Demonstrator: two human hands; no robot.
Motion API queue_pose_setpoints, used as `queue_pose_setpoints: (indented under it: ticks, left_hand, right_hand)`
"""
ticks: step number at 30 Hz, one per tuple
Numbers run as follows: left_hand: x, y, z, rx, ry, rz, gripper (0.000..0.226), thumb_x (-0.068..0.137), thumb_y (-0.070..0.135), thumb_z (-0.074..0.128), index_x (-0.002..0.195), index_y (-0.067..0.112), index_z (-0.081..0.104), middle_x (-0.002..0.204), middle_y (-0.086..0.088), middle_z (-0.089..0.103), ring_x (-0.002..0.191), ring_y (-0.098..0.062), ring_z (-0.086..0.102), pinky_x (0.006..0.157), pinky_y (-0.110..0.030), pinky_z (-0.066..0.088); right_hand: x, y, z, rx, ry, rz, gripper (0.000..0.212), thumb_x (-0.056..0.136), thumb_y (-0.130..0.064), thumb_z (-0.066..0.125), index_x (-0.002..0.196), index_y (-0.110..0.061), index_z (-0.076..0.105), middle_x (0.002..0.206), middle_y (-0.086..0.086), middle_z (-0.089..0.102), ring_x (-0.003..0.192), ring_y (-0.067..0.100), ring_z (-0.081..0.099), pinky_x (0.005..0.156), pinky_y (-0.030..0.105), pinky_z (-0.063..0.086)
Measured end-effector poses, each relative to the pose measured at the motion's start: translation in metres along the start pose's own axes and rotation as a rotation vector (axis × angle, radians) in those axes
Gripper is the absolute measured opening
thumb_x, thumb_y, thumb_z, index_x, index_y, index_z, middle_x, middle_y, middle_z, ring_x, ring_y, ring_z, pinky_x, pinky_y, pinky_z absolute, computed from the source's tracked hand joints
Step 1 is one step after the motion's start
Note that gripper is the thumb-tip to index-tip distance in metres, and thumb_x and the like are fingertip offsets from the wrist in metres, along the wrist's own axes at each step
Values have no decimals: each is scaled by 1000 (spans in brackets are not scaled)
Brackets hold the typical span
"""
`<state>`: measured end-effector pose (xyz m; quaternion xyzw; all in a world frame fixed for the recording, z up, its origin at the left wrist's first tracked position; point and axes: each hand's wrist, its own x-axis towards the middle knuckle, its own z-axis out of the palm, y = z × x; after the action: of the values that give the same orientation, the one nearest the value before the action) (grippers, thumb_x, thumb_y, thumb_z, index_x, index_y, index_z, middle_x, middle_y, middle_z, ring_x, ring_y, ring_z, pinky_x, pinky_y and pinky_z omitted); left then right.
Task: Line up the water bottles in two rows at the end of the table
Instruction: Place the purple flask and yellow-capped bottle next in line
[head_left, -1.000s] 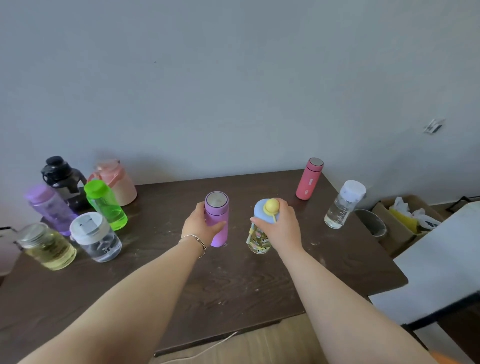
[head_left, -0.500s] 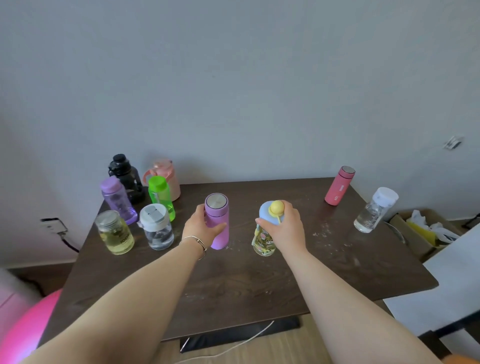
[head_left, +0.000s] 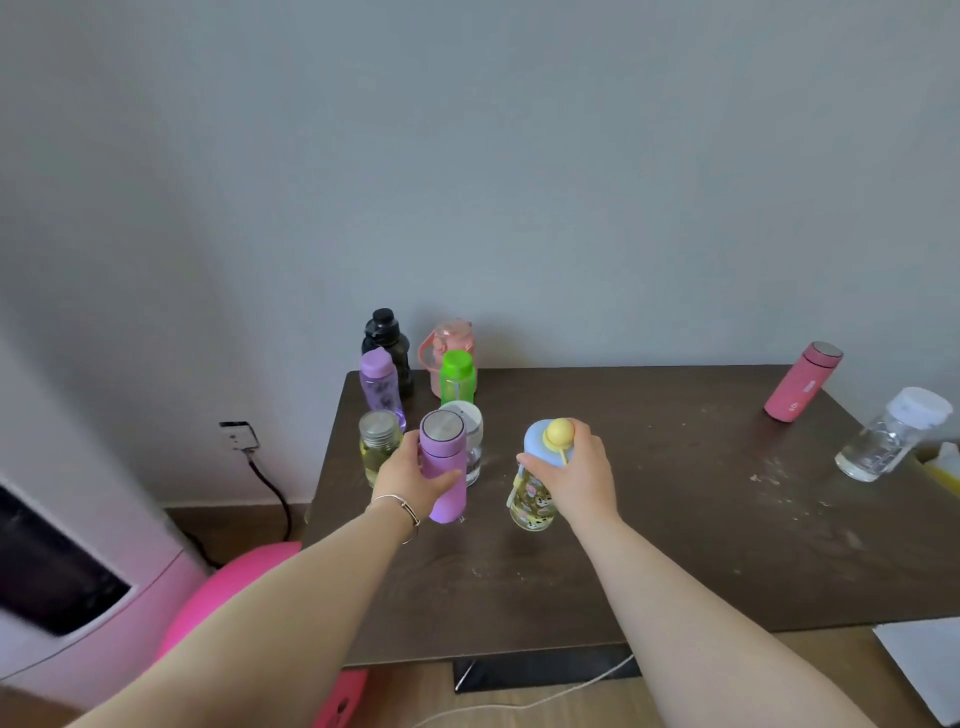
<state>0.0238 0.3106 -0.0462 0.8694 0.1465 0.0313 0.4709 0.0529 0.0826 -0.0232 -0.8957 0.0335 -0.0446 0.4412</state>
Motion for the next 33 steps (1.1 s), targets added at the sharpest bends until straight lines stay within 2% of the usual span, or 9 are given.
queue_pose_setpoints:
  ticks: [14,20,25,33]
  left_hand:
    - [9,-92,-49,20,24,-124,60,70,32,79,121,25,48,106,3,65,96,-23,62,82,-37,53]
    - [11,-107,-52,26,17,-105,62,69,34,80,122,27,48,105,5,66,96,-21,63,82,-36,53]
    - [13,-110,-54,66,-16,-61,64,69,40,81,123,30,46,111,6,65,98,-20,62,85,-39,54]
    - [12,-113,-51,63,-28,-47,69,72,37,81,129,27,43,120,1,62,101,-20,61,86,-36,52]
  right_hand:
    - [-20,-27,97,-74,-137,-50,67,68,-51,82,122,-33,45,114,-5,47,94,12,50,76,31,45]
    - [-21,-27,109,-85,-146,-72,70,68,-51,83,123,-33,45,117,-6,48,98,13,51,77,33,47]
    - [-23,-25,117,-79,-137,-81,71,66,-52,83,123,-33,45,118,-6,48,99,12,52,80,35,51]
    - [-24,-21,112,-80,-172,-93,74,69,-49,83,127,-32,41,120,-5,43,102,13,51,81,31,49]
